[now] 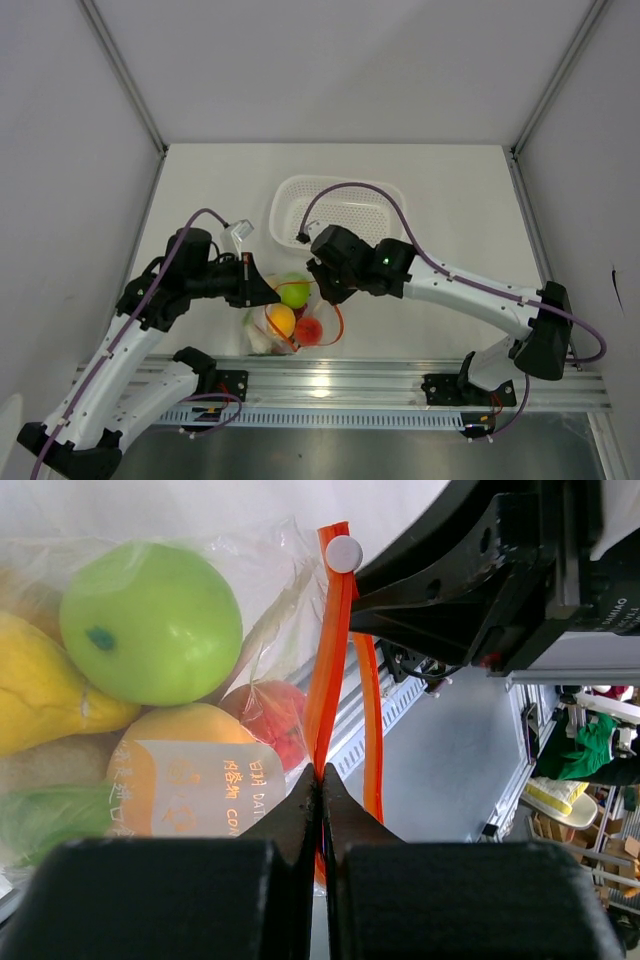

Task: Place the food in the zip-top bag and seal the zipper
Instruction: Adjust the zipper food storage bag at the center of the board.

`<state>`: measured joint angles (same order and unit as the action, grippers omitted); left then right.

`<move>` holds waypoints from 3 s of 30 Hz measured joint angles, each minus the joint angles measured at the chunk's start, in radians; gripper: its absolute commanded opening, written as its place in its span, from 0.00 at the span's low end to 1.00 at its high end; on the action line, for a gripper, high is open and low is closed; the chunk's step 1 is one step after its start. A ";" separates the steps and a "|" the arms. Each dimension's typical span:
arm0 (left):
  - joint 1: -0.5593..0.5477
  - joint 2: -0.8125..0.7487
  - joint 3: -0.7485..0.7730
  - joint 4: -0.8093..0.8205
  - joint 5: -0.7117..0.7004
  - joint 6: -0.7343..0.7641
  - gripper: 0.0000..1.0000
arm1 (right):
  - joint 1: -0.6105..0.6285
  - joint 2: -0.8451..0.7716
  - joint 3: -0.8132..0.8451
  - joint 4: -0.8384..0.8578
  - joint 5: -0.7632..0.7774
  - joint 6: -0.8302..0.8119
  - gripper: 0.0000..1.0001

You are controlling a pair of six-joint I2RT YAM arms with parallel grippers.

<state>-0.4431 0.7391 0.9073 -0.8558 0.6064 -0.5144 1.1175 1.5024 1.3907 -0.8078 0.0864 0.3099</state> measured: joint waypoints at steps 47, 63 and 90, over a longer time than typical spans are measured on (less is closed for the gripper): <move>-0.266 0.054 -0.009 0.098 -0.094 0.105 0.53 | -0.003 -0.232 -0.235 0.367 -0.284 0.619 0.00; -0.269 -0.023 -0.014 0.165 -0.054 0.153 0.80 | -0.039 -0.244 -0.278 0.394 -0.240 0.693 0.00; -0.396 -0.027 -0.007 0.084 -0.394 0.220 0.84 | -0.039 -0.210 -0.278 0.456 -0.202 0.763 0.00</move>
<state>-0.8394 0.7124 0.9001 -0.7715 0.2119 -0.2939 1.0786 1.2922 1.1126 -0.3515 -0.1158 1.0733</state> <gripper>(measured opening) 0.835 0.006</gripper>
